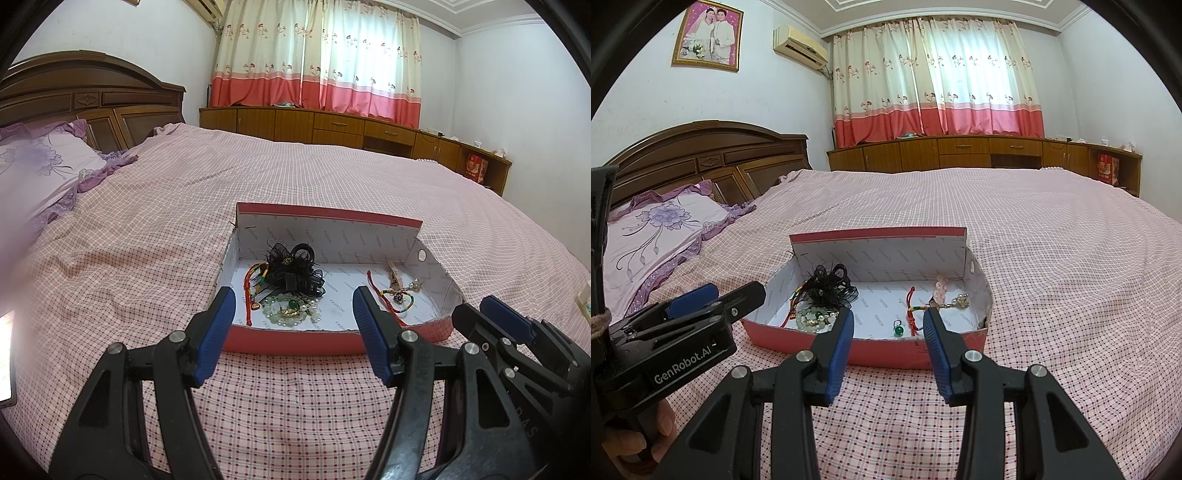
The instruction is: Organize jewelry
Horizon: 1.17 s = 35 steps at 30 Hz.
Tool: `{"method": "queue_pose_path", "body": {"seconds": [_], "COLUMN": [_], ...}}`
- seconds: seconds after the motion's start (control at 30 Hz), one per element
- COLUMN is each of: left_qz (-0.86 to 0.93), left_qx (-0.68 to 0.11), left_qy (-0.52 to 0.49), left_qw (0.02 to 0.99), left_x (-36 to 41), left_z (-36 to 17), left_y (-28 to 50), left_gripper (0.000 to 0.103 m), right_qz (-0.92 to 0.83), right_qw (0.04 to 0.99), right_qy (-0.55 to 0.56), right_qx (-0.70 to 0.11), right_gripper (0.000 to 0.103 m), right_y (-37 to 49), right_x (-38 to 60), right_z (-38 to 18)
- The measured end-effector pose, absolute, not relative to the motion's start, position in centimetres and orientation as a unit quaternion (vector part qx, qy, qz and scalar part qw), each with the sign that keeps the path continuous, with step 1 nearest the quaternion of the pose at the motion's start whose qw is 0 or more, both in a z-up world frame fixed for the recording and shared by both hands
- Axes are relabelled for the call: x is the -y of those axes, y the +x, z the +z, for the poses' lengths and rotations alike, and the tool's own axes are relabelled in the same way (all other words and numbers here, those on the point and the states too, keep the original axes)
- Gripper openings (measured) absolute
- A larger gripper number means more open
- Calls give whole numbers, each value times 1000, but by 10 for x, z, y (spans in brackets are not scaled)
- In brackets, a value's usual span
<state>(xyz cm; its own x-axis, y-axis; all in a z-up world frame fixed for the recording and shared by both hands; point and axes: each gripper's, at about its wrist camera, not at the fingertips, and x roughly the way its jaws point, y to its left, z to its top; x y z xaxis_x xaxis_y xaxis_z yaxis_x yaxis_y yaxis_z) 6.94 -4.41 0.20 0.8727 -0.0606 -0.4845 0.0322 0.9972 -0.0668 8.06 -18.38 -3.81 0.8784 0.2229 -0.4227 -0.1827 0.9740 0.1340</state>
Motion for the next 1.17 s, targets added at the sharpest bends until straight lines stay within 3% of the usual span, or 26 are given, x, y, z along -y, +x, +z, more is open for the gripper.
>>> {"method": "queue_pose_path", "body": {"seconds": [1.17], "left_qz": [-27], "left_qx": [-251], "left_qy": [-30], "left_qw": [967], "left_x": [48], "left_z": [3], "left_y": [71], "left_gripper": [58], "right_qz": [105], "right_qw": [968], "right_qy": [44], "right_qx": [-223], "right_gripper": [42], "right_y": [81], "right_x": [184], "right_z": [-39]}}
